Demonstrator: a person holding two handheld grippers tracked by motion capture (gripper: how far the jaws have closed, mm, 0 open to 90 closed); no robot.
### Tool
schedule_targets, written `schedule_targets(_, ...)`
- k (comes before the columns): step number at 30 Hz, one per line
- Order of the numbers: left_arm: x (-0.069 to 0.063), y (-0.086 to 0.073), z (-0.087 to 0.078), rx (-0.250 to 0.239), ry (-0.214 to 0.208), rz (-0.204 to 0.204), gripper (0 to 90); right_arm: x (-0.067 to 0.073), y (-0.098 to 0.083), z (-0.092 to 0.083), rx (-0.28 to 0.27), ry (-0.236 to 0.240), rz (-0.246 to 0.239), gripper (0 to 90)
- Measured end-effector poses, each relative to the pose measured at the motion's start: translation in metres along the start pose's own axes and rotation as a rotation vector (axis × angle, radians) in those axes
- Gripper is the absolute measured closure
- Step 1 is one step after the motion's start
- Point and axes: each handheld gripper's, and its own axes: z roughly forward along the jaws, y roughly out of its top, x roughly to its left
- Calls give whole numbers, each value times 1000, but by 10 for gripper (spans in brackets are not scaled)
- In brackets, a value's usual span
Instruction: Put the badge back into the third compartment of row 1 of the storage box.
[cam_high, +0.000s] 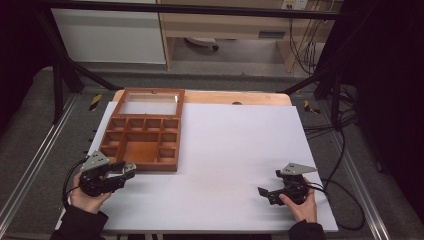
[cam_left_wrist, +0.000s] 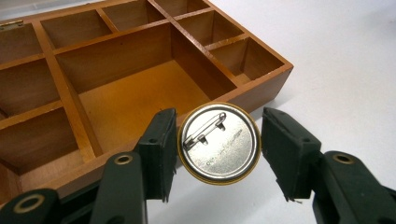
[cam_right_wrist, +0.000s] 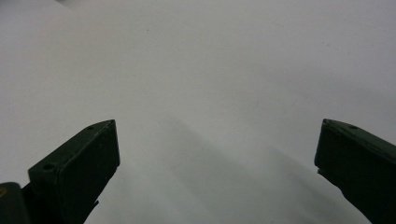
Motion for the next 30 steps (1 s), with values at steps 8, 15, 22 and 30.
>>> schedule_targets(8, 1, 6, 2, -5, 9, 1, 458, 0, 0, 0, 0, -1, -1, 8)
schedule_targets(15, 2, 12, 5, -12, 18, 2, 459, 0, 0, 0, -1, -1, -1, 7)
schedule_targets(22, 3, 19, 7, -25, 25, -2, 459, 0, 0, 0, -2, 0, 0, 7)
schedule_targets(30, 6, 29, 12, -32, 29, -6, 459, 0, 0, 0, -1, -1, -1, 7)
